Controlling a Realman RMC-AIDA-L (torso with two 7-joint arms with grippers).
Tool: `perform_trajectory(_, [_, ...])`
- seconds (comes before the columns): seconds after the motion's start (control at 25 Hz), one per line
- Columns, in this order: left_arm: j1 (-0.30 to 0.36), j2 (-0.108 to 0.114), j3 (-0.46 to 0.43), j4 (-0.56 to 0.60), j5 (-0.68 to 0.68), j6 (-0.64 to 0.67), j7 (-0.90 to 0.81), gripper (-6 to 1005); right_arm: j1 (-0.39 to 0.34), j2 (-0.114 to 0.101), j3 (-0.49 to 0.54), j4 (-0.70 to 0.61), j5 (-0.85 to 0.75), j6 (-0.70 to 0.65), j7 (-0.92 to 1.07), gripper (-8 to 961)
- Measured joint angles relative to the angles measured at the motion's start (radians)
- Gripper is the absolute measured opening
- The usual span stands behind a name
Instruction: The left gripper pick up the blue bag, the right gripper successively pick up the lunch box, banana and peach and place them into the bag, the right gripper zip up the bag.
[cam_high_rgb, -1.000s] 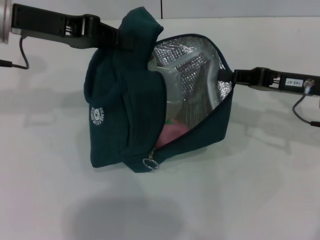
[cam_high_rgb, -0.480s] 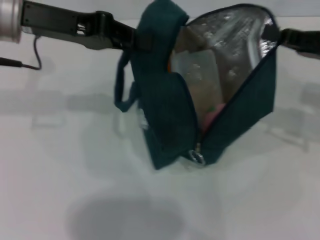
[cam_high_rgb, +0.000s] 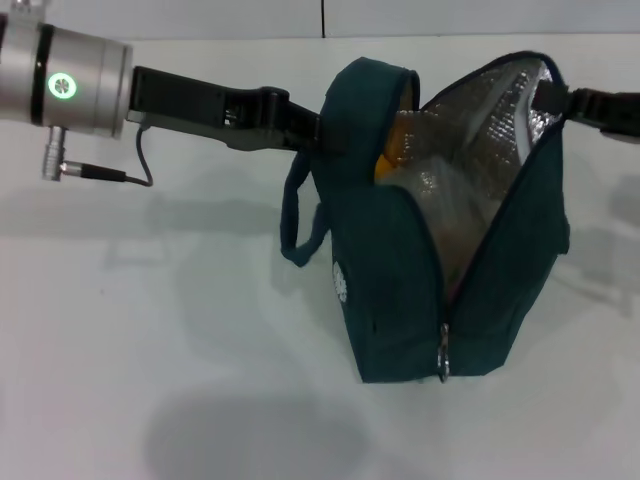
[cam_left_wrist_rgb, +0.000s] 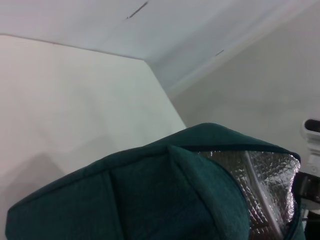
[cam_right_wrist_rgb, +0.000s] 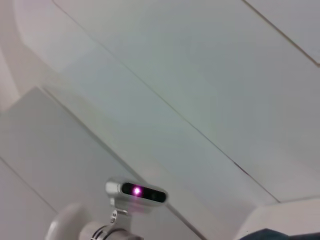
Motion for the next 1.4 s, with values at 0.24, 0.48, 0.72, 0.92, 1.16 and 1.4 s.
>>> perform_trajectory(0.24, [0.01,-0.01,0.0,0.001,0.027,-0.02,0.005,42,0.0,0.0,0.005,0.006,-0.018,-0.004,-0.007,20])
perform_trajectory(0.48, [0.015,-0.011,-0.001,0.001,0.013,-0.006,0.005,41,-0.009,-0.002,0.011,-0.002,-0.012,-0.046,-0.026,123])
perform_trajectory(0.72, [0.017,-0.011,0.001,0.0,0.003,0.002,0.005,39,-0.044,-0.008,0.052,-0.005,-0.008,-0.094,-0.051,321])
perform_trajectory(0.92, [0.021,-0.011,-0.005,-0.001,-0.003,0.015,0.01,40,-0.095,-0.001,0.158,-0.005,0.003,-0.21,-0.125,532])
perform_trajectory(1.16, [0.027,-0.019,-0.002,-0.006,-0.005,0.016,0.02,40,-0.181,0.01,0.134,0.005,-0.033,-0.389,-0.369,718])
perform_trajectory(1.4, [0.031,-0.025,-0.001,-0.013,-0.006,0.016,0.02,41,-0.254,0.029,0.093,0.114,-0.192,-0.392,-0.712,792])
